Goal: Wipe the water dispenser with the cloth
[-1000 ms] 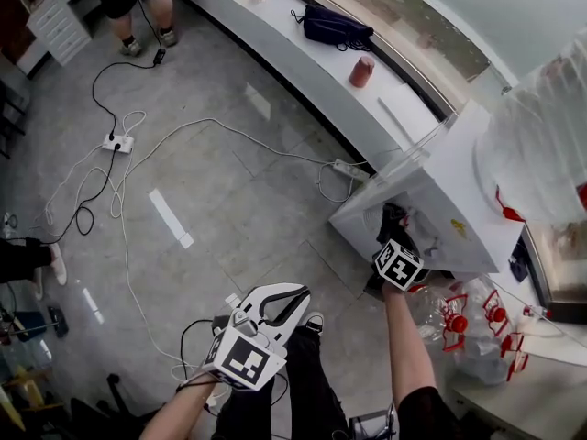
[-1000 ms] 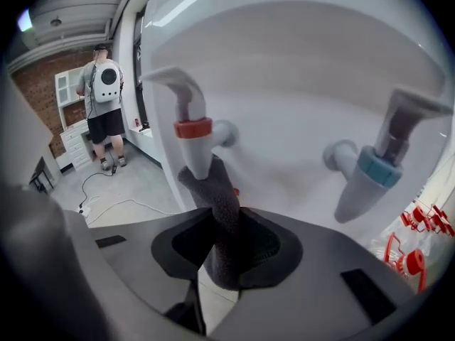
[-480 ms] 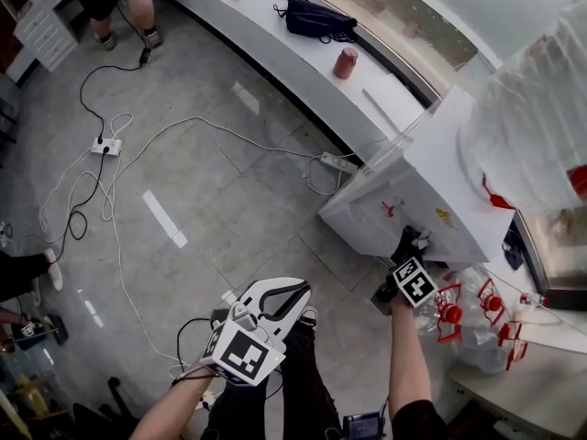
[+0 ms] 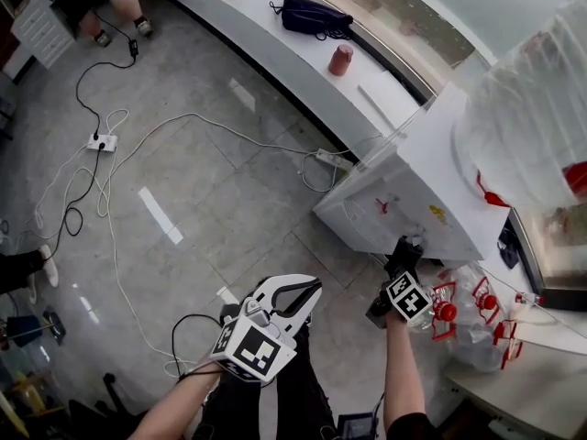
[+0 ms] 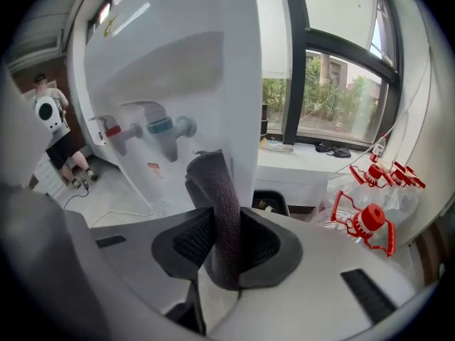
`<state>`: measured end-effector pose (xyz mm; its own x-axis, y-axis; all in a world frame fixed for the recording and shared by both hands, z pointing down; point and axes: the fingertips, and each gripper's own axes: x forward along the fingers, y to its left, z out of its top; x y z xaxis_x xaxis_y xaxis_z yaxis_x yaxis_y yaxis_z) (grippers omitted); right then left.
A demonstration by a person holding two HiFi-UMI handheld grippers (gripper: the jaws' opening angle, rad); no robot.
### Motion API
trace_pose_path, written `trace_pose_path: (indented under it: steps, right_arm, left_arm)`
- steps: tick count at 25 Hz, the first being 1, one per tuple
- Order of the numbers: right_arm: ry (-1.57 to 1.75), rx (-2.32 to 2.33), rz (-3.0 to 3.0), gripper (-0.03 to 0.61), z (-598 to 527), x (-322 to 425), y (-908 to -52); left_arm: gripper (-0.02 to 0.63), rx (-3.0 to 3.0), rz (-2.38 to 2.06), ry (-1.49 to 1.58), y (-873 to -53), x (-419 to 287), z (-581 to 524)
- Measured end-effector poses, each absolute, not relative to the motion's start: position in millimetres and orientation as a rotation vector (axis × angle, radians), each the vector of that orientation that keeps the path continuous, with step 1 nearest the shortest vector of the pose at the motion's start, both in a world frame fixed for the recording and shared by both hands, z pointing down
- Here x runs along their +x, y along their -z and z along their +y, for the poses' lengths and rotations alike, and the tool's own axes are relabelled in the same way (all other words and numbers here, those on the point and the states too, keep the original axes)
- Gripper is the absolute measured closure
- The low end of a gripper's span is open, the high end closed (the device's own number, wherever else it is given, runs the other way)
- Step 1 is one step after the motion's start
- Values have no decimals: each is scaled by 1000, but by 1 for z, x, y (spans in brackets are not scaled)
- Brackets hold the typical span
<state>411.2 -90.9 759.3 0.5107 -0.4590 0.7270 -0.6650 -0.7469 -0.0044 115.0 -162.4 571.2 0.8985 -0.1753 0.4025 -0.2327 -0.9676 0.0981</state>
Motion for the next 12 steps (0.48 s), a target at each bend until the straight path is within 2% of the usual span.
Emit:
trace_pose_path:
  steps: [12]
  right_arm:
    - [-1006,2095,-1321,474,-185,307,-814]
  left_arm:
    - [594,2850,-460,-616,-591,81,-180]
